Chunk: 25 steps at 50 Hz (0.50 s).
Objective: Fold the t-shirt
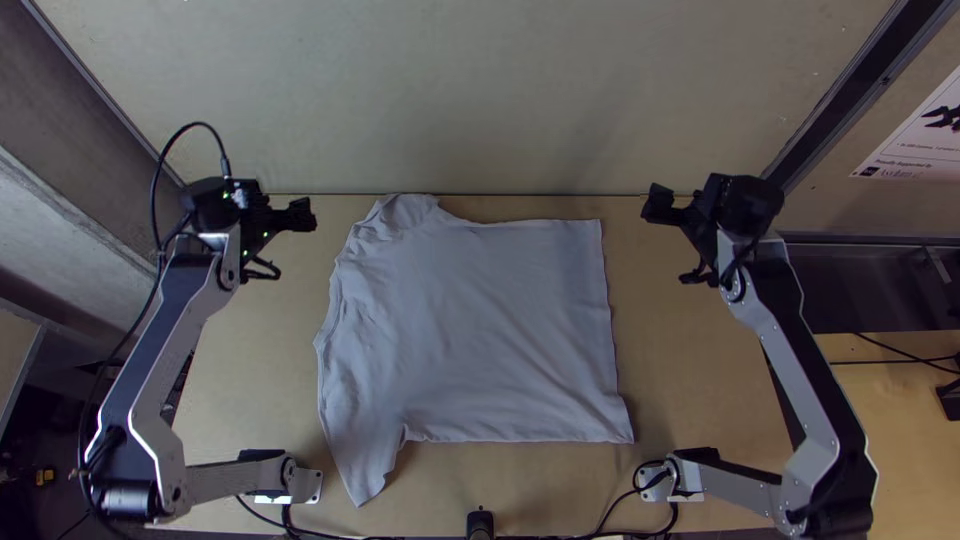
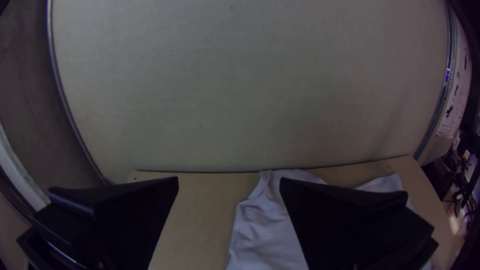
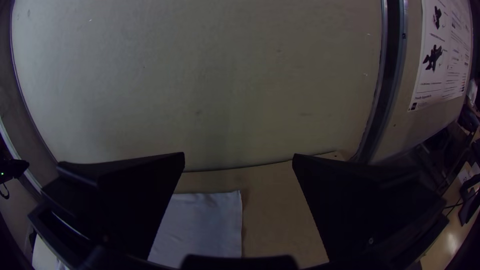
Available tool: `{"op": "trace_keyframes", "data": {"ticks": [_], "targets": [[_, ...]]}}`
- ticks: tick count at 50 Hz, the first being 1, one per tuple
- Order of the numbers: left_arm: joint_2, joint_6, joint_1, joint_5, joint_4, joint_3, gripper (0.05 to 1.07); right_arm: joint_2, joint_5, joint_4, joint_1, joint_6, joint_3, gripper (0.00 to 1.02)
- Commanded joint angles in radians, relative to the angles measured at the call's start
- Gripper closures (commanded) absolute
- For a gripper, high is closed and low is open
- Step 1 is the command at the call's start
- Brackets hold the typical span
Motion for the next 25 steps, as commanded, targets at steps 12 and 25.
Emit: {"op": "trace_keyframes", "data": {"ticks": [12, 25], "targets": [[0.227, -0.028, -0.041, 0.003, -0.114, 0.226, 0.1, 0.185, -0.024, -0.01, 0.009, 0.082, 0.134, 0.03], [0.382, -0.028, -0.074, 0.003, -0.1, 0.354, 0.1, 0.312, -0.024, -0.033, 0.014, 0.133, 0.169, 0.03]]}}
